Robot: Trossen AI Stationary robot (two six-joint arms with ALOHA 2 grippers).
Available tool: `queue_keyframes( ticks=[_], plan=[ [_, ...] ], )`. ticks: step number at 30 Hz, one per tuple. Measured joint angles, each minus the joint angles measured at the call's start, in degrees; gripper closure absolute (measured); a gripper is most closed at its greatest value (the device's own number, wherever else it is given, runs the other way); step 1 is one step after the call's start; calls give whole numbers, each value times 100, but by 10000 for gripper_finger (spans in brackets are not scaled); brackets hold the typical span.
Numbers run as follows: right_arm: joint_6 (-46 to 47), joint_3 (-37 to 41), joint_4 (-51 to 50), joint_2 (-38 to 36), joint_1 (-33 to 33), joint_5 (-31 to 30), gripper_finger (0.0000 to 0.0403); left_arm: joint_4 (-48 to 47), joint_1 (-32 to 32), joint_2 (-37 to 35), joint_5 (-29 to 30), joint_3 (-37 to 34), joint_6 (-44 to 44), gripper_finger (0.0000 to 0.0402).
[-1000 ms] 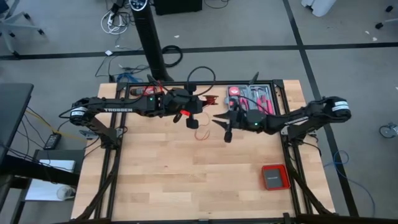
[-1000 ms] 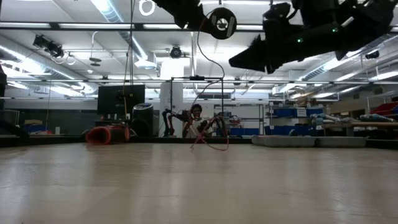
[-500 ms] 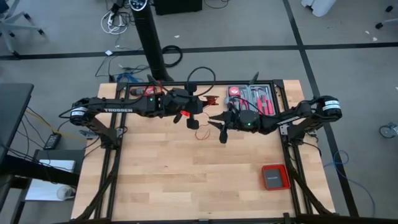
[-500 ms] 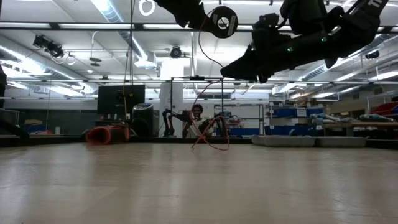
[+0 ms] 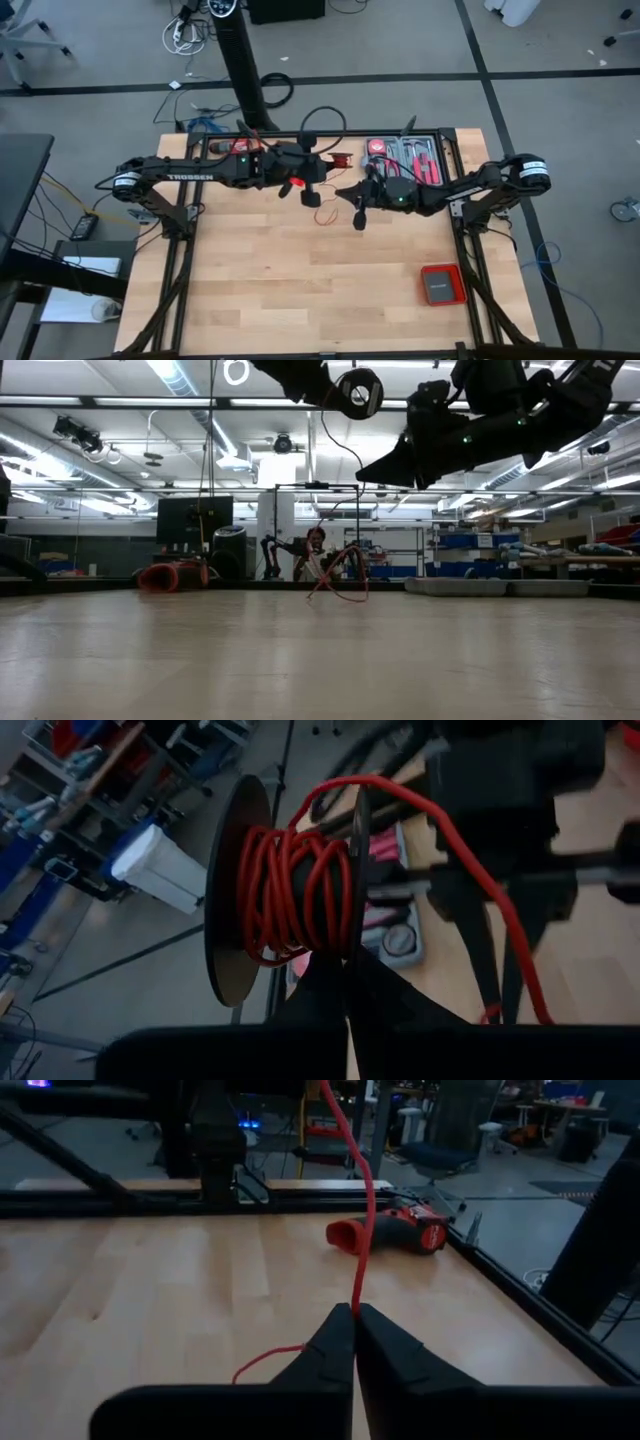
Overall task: Coil cords
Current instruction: Uncoil the red wire from the black spool
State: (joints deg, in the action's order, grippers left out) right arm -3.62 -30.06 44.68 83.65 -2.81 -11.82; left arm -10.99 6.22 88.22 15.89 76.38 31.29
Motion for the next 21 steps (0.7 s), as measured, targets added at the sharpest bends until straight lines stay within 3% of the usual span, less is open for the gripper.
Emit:
queue_keyframes(
  ticks=[21],
  plan=[
    [-359, 2, -543, -513, 55, -247, 402, -119, 0, 1, 74, -2, 0, 401]
  ],
)
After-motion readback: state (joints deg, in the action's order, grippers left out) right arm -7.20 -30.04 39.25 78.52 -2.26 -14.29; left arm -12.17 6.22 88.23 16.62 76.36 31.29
